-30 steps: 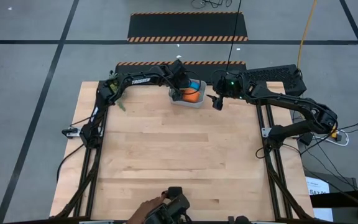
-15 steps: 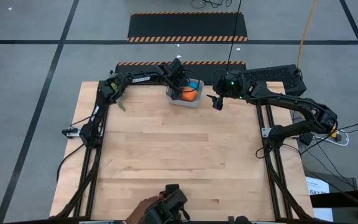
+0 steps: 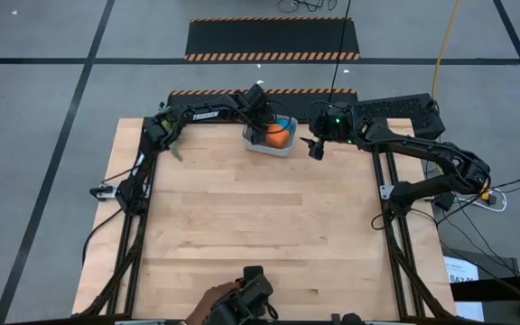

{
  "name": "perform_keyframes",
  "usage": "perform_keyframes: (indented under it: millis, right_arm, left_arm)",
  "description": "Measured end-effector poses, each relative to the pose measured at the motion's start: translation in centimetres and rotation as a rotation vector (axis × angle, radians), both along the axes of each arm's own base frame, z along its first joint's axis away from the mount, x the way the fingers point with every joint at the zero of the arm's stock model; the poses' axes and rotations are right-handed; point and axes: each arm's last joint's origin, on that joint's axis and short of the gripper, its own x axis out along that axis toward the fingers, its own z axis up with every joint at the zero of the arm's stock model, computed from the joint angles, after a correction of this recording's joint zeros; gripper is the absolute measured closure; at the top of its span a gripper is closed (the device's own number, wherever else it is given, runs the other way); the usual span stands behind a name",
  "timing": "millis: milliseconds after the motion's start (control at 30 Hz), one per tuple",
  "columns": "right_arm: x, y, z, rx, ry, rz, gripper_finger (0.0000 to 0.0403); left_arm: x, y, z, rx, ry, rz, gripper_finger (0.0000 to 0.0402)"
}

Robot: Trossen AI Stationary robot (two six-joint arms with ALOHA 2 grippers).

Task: Nest measuring cups in basket
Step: Put the stack of measuring cups into the gray bin

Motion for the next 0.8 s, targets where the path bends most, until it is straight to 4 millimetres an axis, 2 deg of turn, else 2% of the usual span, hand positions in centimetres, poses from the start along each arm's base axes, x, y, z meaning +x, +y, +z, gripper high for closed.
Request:
perform_keyframes:
  millis: [167, 300, 567, 800]
  right_arm:
    - [0.0, 0.0, 0.0, 0.0, 0.0, 0.0, 0.0106]
    - [0.0, 0.0, 0.0, -0.004, 0.002, 0.004, 0.0106]
    - [0.0, 0.0, 0.0, -0.019, 0.012, 0.014, 0.0106]
    - [0.1, 0.0, 0.1, -0.044, 0.01, 0.025, 0.0106]
  left_arm:
    - [0.1, -0.2, 0.2, 0.026, 0.014, 0.016, 0.0282]
    - [-0.1, -0.5, 0.8, 0.058, 0.052, 0.058, 0.0291]
    - [-0.2, -1.4, 4.0, 0.093, 0.016, 0.088, 0.0222]
    - [-0.3, -2.2, 5.6, 0.134, 0.024, 0.068, 0.0177]
